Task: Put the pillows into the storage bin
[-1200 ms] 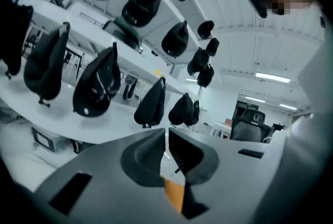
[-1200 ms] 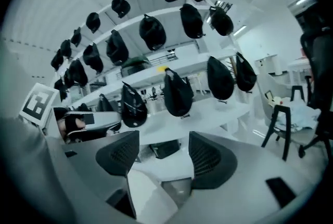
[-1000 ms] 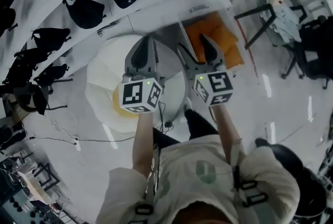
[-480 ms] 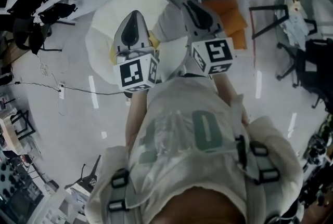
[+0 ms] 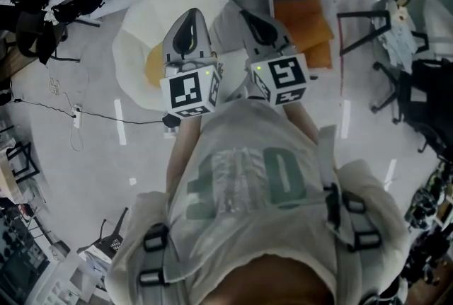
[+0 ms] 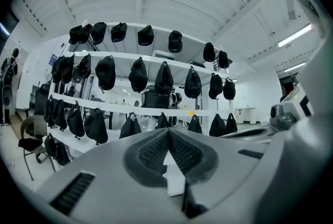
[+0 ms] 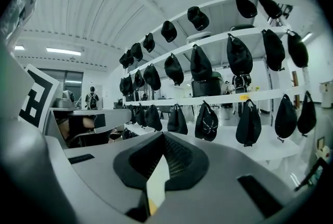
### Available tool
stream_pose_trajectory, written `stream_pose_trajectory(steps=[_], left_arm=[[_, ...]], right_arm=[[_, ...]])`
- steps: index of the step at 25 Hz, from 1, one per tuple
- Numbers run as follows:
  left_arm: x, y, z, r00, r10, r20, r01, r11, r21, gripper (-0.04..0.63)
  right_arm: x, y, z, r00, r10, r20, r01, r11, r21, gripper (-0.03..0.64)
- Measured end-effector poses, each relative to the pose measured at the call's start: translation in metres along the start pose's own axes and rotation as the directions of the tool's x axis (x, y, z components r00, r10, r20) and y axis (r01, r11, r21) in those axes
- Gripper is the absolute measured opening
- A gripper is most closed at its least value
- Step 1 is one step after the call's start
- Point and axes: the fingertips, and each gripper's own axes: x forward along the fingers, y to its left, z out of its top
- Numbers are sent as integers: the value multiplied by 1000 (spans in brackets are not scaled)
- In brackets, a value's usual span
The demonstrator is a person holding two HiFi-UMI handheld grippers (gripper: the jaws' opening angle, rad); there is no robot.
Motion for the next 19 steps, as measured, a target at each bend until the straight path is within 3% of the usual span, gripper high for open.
stream_pose_trajectory(steps=[19], left_arm=[[-24, 0, -7, 999, 37, -8, -37, 999, -6, 5]], right_arm=[[-23, -3, -7, 1000, -23, 7, 23, 1000, 12, 8]])
